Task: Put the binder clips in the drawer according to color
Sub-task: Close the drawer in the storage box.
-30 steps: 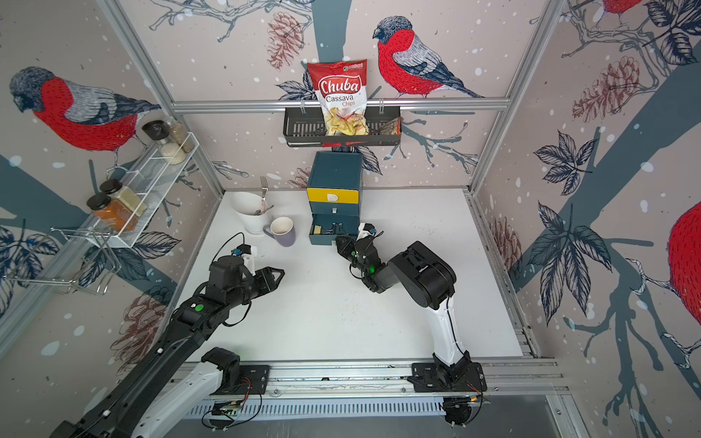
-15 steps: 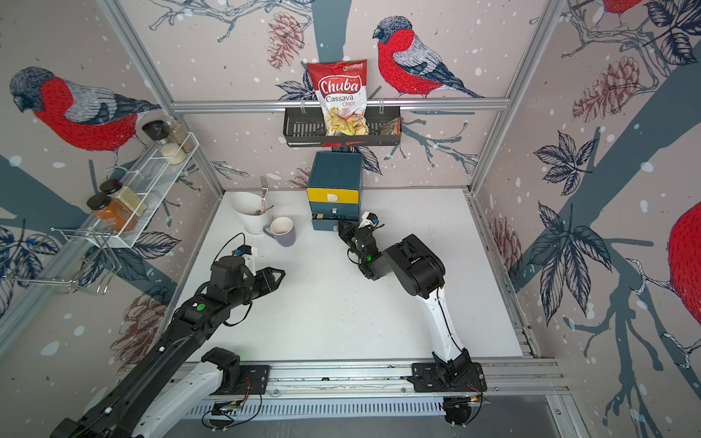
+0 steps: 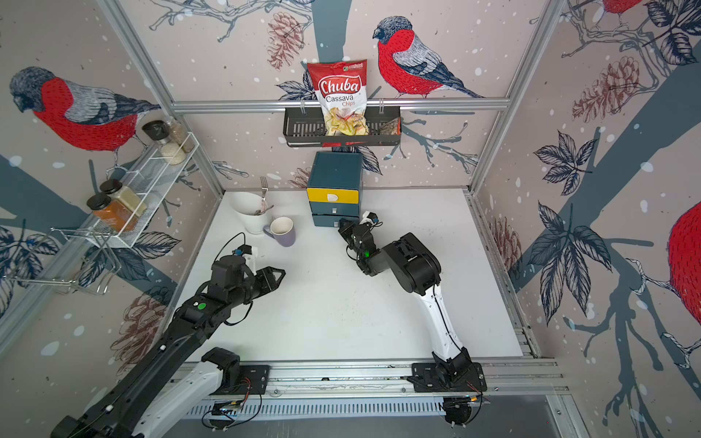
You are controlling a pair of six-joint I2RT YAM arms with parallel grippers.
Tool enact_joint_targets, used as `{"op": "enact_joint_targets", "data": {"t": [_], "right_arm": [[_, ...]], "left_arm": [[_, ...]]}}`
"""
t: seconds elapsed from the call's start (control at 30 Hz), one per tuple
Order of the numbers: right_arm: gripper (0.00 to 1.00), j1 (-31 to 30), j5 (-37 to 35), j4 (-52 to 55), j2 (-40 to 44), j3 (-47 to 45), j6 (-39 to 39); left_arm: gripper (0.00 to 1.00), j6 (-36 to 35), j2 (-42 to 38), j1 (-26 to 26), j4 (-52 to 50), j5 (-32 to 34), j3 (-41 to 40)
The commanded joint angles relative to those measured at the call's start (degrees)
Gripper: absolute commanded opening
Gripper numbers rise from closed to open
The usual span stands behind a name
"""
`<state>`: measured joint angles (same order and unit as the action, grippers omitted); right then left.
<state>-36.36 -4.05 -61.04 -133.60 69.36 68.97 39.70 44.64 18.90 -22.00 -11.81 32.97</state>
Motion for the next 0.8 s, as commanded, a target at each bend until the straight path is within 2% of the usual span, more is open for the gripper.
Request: {"op": "enact_joint_targets", "data": {"t": [0.0,0.33,0.43,0.53,0.6,0.63,0.7,0.77], "right_arm": [[0.13,0.4,-1.5,0.7,-0.3,0.7,1.1],[0.14,0.5,-1.3,-0.3,0.2,0.4,1.8],[0.16,0.1,-2.5,-1.5,3.9,-3.4,1.1],[0.22,-0.2,-4.5,-1.8,10.9,-10.3,-0.6],[0.28,-0.3,-7.2,-1.3,18.0,-17.0,-2.3],[0.35,-0.1,-8.1,0.0,22.6,-20.6,-3.7],[0.48,0.7,-9.5,5.3,32.4,-26.8,-7.9],[0.68,1.9,-11.4,17.1,44.4,-30.6,-13.3]], "left_arm": [[0.49,0.0,0.2,-0.2,1.5,0.0,0.2],[0.51,0.1,0.6,-0.3,2.1,0.6,0.2],[0.57,0.2,-0.2,-0.4,2.4,1.6,0.2],[0.70,0.2,-1.6,-0.5,2.5,3.6,0.8],[0.90,0.3,-2.2,-0.7,2.1,6.3,1.7],[0.99,0.5,-2.4,-0.7,1.6,8.4,2.2],[0.99,0.5,-2.7,-0.7,0.9,12.3,3.3],[0.99,0.0,-3.8,-0.7,1.3,16.8,3.7]]}}
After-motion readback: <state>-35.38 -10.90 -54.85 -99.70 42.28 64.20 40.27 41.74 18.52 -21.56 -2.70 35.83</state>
